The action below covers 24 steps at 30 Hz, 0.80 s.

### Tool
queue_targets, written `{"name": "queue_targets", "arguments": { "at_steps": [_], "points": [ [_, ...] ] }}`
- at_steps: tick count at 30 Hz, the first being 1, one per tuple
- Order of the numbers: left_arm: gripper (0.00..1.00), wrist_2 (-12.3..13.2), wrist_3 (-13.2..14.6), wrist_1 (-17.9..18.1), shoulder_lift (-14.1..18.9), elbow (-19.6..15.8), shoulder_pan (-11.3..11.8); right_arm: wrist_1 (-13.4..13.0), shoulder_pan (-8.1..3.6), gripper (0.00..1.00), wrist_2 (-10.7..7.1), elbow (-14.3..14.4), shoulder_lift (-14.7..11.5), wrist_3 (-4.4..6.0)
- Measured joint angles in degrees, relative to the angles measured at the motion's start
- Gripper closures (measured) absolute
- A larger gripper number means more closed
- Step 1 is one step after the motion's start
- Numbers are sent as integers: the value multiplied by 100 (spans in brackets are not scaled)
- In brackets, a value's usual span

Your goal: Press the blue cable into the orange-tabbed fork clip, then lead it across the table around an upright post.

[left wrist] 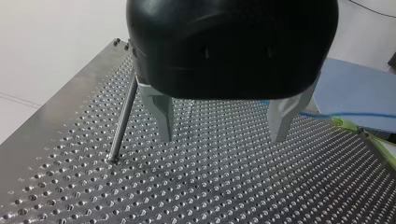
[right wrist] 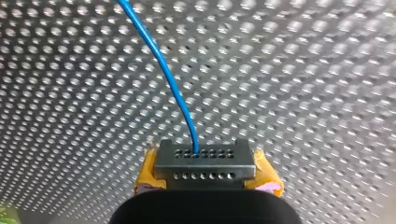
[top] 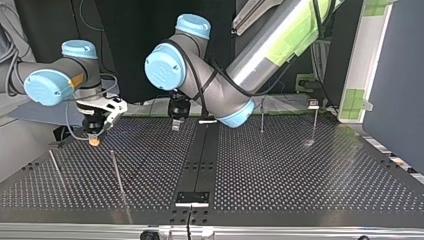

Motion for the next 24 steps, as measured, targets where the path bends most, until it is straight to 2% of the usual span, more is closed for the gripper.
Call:
{"name": "queue_targets", "arguments": {
  "at_steps": [9, 15, 24],
  "points": [
    [0, 61, -47, 6, 0, -2, 33, 81, -65, 98, -40, 68, -427, -5],
    [0, 301, -125, 94, -1, -2, 35, 71, -120, 98, -184, 58, -728, -5],
    [0, 716, -509, 468, 0, -2, 34, 49, -173, 98, -344, 49, -1192, 3]
  ]
}}
